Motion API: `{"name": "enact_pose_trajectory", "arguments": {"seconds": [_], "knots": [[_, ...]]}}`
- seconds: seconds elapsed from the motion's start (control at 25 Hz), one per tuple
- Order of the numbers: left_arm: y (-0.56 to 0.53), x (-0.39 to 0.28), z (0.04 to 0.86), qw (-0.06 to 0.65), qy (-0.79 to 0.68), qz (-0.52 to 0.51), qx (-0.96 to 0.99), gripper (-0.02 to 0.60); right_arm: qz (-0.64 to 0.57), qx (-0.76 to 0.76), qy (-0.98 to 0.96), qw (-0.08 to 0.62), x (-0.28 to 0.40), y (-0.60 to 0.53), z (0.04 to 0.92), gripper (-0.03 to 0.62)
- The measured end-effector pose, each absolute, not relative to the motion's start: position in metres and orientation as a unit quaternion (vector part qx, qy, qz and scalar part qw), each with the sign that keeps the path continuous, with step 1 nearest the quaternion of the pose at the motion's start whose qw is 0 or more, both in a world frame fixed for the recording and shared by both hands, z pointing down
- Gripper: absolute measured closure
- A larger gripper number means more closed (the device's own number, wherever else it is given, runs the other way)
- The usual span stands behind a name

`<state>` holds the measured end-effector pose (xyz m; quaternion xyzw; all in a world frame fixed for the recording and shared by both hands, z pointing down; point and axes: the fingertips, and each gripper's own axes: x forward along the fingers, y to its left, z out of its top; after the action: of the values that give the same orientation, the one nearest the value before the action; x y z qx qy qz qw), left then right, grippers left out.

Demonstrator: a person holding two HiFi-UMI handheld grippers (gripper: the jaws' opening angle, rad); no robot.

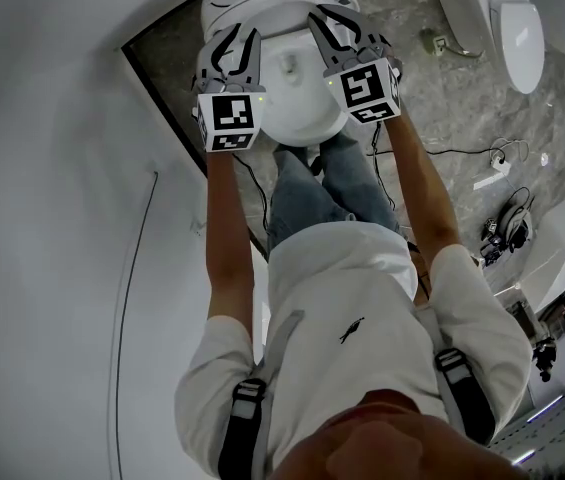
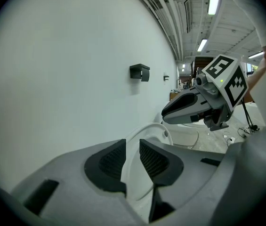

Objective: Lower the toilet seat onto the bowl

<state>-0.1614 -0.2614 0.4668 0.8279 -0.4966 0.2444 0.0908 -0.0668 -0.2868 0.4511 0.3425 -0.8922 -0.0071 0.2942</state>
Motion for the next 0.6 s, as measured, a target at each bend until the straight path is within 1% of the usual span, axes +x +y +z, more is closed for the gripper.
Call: {"name": "enact_pose_trajectory", "arguments": {"seconds": [0.08, 0.12, 0.16, 0.48, 0.6], "knots": [[-0.265, -0.163, 0.472, 0.092, -0.496, 0.248, 0.827, 0.495, -0.007, 0.344, -0.891, 0.296, -0.067, -0.292, 0.455, 0.546], [-0.267, -0.164, 0.474, 0.092, -0.495, 0.250, 0.827, 0.491, -0.007, 0.345, -0.890, 0.297, -0.066, -0.295, 0.457, 0.523], [-0.269, -0.165, 0.477, 0.093, -0.494, 0.252, 0.827, 0.489, -0.006, 0.345, -0.890, 0.297, -0.067, -0.298, 0.458, 0.516], [-0.278, -0.167, 0.489, 0.095, -0.492, 0.262, 0.825, 0.473, -0.008, 0.342, -0.888, 0.307, -0.068, -0.309, 0.469, 0.500], [-0.279, -0.171, 0.492, 0.094, -0.496, 0.265, 0.822, 0.469, -0.011, 0.339, -0.888, 0.312, -0.070, -0.310, 0.474, 0.482]]}}
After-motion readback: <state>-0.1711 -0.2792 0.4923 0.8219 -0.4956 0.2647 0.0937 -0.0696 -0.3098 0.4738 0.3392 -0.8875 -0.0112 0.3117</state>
